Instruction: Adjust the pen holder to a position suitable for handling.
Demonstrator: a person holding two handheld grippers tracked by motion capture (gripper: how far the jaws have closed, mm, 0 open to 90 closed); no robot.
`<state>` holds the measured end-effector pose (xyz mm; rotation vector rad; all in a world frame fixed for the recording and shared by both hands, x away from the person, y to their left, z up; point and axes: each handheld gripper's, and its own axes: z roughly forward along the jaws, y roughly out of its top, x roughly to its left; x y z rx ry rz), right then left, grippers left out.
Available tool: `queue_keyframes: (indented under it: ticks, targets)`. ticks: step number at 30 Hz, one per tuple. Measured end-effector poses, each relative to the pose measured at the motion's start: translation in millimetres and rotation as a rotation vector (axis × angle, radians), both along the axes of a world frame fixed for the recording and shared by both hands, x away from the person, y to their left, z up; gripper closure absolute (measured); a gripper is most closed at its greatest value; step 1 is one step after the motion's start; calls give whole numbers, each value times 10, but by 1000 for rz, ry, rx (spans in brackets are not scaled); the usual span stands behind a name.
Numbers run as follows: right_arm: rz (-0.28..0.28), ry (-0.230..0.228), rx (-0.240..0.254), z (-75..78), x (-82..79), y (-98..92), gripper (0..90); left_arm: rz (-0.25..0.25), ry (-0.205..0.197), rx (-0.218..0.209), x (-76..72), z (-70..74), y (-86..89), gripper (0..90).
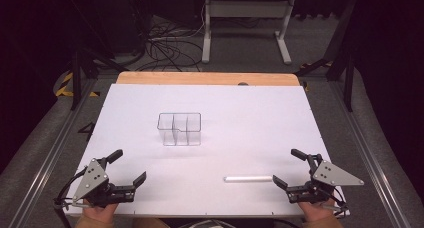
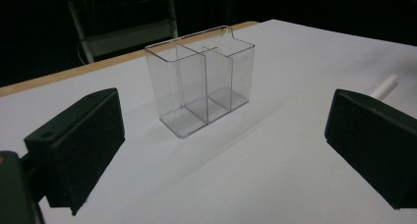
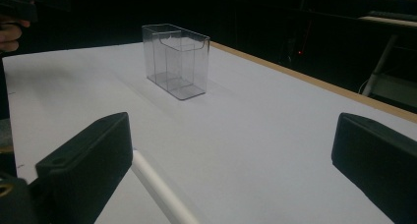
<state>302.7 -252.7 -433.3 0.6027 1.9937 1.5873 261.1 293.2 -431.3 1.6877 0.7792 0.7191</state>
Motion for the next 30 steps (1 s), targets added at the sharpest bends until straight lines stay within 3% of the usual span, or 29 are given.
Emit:
queue_keyframes:
  ticks: [4,20,23,27,30]
  targets:
    - [17,19,0,-12,8,8,48,-7,6,15,-1,9,-12,33]
    - [21,30,-3,-40,27,24,61,-17,-1,-8,1,63,40,39]
    - [25,39,6,-48,32,28,63,-23,13,-2,15,90,34,54]
    - [31,45,2,-53,33,35,66,-54,32,-30,46,125,35,73]
    - [31,42,-4,-56,34,39,66,-60,35,-16,77,169,16,73]
